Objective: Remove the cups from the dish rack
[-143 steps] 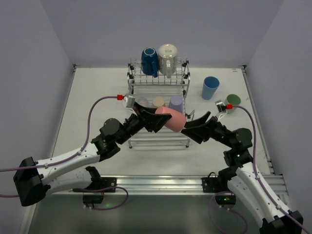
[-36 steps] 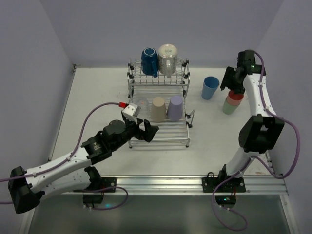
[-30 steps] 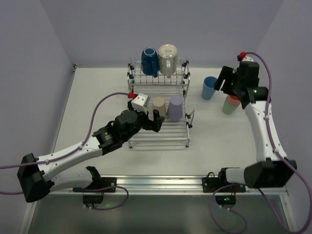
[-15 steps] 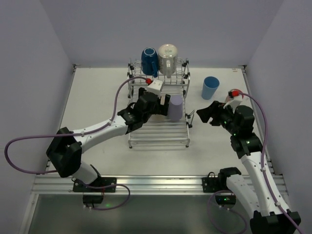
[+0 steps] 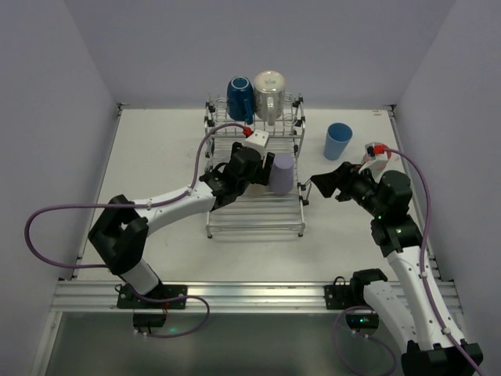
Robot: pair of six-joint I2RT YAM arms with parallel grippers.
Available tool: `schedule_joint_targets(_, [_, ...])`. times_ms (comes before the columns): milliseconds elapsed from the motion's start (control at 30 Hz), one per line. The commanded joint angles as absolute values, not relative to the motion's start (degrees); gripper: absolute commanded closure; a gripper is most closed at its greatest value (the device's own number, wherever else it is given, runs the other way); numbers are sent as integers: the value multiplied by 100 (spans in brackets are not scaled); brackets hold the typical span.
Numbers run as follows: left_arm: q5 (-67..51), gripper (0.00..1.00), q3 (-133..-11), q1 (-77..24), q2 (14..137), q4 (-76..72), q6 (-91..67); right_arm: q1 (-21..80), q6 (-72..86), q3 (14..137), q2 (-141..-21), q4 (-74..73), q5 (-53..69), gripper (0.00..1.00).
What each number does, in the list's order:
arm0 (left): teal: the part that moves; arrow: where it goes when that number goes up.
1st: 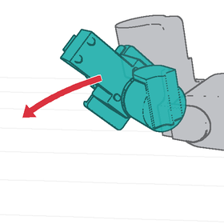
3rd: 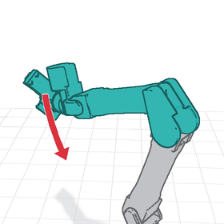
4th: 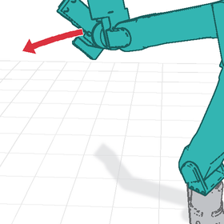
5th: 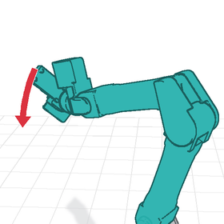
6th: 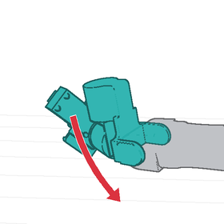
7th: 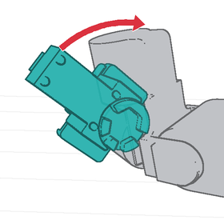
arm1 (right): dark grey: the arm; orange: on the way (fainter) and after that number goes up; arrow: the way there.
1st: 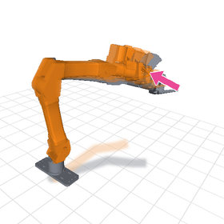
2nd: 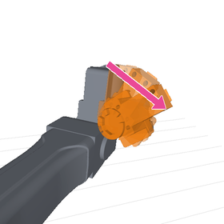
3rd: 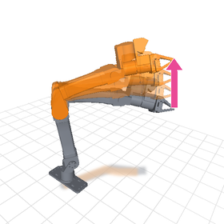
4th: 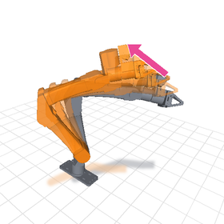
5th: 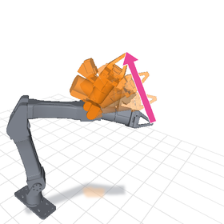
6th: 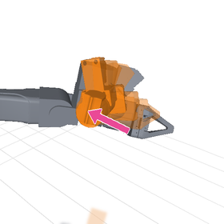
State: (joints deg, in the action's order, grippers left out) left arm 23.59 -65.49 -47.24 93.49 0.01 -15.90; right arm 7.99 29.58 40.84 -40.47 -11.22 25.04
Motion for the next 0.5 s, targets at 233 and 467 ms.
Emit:
schedule_joint_targets(233, [2260, 55, -6171, -4693, 8342, -510, -1599, 966, 3427, 3973, -3823, -730, 2698, 30])
schedule_joint_targets(467, [2049, 63, -5741, -4808, 6743, -27, -1950, 1651, 4419, 3307, -3902, 850, 3146, 29])
